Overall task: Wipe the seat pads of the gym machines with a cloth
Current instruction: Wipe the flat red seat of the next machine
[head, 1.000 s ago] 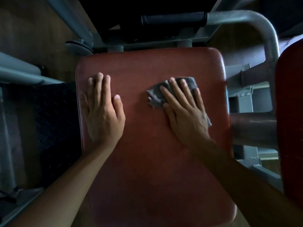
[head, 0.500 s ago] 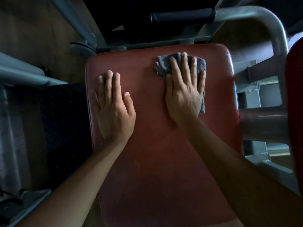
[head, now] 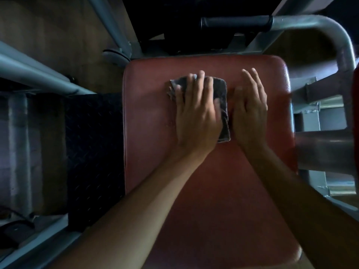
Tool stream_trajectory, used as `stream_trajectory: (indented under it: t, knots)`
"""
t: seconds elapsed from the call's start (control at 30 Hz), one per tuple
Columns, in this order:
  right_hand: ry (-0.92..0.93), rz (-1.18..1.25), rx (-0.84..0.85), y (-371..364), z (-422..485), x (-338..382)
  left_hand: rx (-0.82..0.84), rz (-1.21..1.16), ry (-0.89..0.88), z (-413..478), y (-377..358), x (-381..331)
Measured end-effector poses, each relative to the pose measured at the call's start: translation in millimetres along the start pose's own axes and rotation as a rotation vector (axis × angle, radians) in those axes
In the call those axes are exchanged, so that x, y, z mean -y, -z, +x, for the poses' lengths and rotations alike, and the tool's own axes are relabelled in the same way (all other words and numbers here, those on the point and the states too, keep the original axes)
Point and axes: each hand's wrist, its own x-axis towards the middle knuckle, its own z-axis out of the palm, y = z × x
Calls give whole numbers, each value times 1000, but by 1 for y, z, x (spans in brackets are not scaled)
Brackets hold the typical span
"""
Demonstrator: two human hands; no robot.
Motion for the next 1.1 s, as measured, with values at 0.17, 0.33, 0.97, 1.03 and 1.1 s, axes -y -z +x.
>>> stream_trajectory:
  t: [0.17, 0.33, 0.97, 1.03, 1.1]
  knots:
    - [34, -134, 130, 4, -6, -18, 110, 228, -4, -12, -25, 2]
    - [50, -175, 144, 3, -14, -16, 210, 232, -102, -63, -15, 1]
    - [95, -485, 73, -17, -45, -17, 167, 292, 124, -87, 31, 74]
    - [82, -476, 80, -20, -48, -15, 176, 291, 133, -103, 32, 68]
    - [70, -478, 80, -25, -55, -11, 209, 301, 113, -124, 34, 62]
